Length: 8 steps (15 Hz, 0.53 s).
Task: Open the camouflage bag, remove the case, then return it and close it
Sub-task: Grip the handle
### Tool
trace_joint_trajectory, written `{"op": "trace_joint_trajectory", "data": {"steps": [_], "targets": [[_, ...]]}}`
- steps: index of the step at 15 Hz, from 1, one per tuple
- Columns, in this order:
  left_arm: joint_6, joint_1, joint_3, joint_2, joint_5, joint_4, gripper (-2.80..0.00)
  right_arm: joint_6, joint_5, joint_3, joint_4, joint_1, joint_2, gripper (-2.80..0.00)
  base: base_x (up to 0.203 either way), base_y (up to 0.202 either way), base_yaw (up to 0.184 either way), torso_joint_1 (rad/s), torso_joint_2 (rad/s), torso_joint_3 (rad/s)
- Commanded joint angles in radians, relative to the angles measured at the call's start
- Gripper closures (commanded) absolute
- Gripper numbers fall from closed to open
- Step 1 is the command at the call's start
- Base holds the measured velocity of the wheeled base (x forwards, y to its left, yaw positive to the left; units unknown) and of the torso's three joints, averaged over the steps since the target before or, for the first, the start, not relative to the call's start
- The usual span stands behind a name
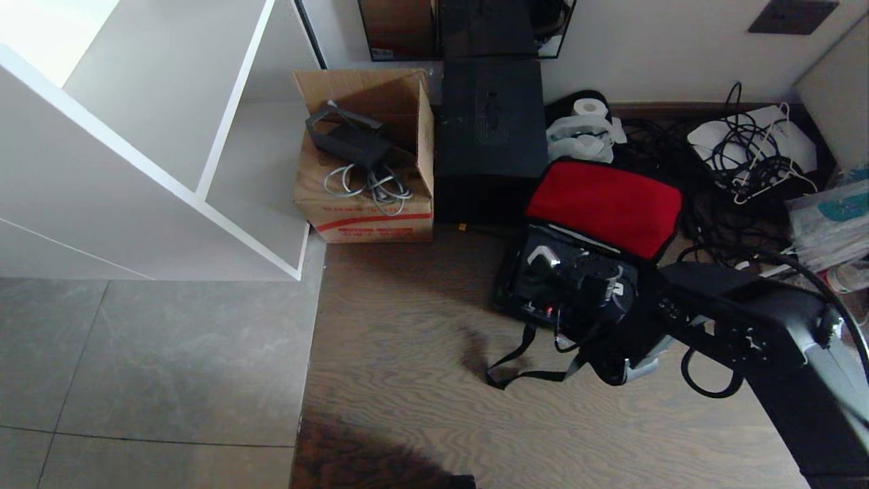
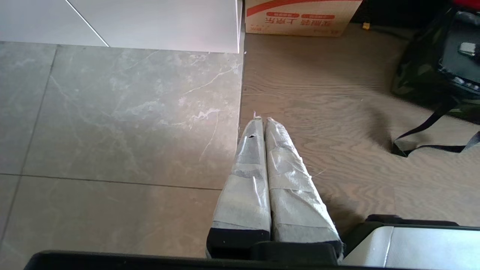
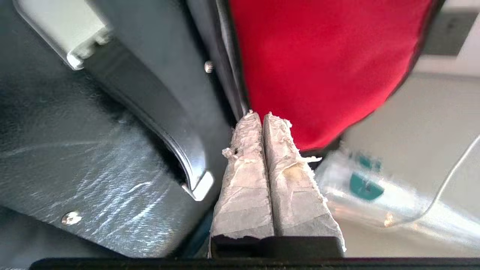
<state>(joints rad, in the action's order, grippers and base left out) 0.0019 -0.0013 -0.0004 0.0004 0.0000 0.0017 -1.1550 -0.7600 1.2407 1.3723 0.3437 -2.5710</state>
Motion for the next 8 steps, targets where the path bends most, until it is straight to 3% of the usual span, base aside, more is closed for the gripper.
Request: {"op": "trace_joint_trajectory", "data": {"steps": [1,3,6,8], "targets": [[0.000,0.001,0.000,0.000,0.000,0.000,0.00,0.007,-0.006,-0.046,-0.007,0.018,0.014,0.00,0.000,0.000,0.000,0.000,0.00,0.000],[0.000,0.001,0.000,0.000,0.000,0.000,0.00,0.038,-0.055,-0.092,-0.011,0.046,0.031,0.00,0.000,0.000,0.000,0.000,0.00,0.000],[0.000,0.001,0.000,0.000,0.000,0.000,0.00,0.050,-0.067,-0.135,-0.020,0.052,0.040,0.00,0.000,0.000,0.000,0.000,0.00,0.000],[0.000,0.001,0.000,0.000,0.000,0.000,0.00,0.115,-0.065,-0.181,-0.039,0.055,0.065,0.00,0.000,0.000,0.000,0.000,0.00,0.000]]}}
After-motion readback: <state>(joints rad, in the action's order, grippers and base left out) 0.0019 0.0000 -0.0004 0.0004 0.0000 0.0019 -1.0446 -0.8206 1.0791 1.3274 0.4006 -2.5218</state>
